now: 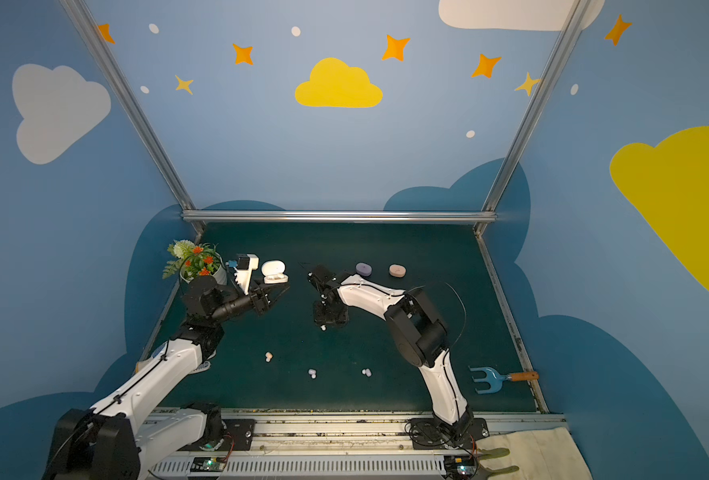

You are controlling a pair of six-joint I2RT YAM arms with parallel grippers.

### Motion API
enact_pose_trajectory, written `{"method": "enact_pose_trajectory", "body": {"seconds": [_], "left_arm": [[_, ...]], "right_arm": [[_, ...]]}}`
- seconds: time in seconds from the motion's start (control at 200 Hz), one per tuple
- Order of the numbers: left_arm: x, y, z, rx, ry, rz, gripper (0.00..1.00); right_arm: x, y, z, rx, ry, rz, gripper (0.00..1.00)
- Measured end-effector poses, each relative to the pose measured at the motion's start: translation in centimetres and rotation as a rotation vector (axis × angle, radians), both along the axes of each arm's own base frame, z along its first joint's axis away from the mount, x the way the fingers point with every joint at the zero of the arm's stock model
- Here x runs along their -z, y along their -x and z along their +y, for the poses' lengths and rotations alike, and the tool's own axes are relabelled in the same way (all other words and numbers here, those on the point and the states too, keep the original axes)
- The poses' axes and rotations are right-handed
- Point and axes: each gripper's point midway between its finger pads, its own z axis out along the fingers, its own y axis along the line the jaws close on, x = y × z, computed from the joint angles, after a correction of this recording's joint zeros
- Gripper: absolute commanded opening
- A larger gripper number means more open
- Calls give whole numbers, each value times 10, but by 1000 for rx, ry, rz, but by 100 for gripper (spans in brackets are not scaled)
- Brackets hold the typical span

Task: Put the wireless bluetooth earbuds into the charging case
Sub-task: 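Close the right gripper on the white earbud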

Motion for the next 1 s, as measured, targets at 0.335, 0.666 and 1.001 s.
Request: {"method": "enact_pose_trajectory", "body": {"seconds": [0.335,0.666,1.001], "left_arm": [[0,0,1,-3,0,0,23],[0,0,1,-3,4,6,23],[0,0,1,-3,5,6,23]], "right_arm": [[2,-5,7,-3,9,-3,42],[10,-3,9,-9,46,10,37],[12,-4,7,-8,80,12,24]]}}
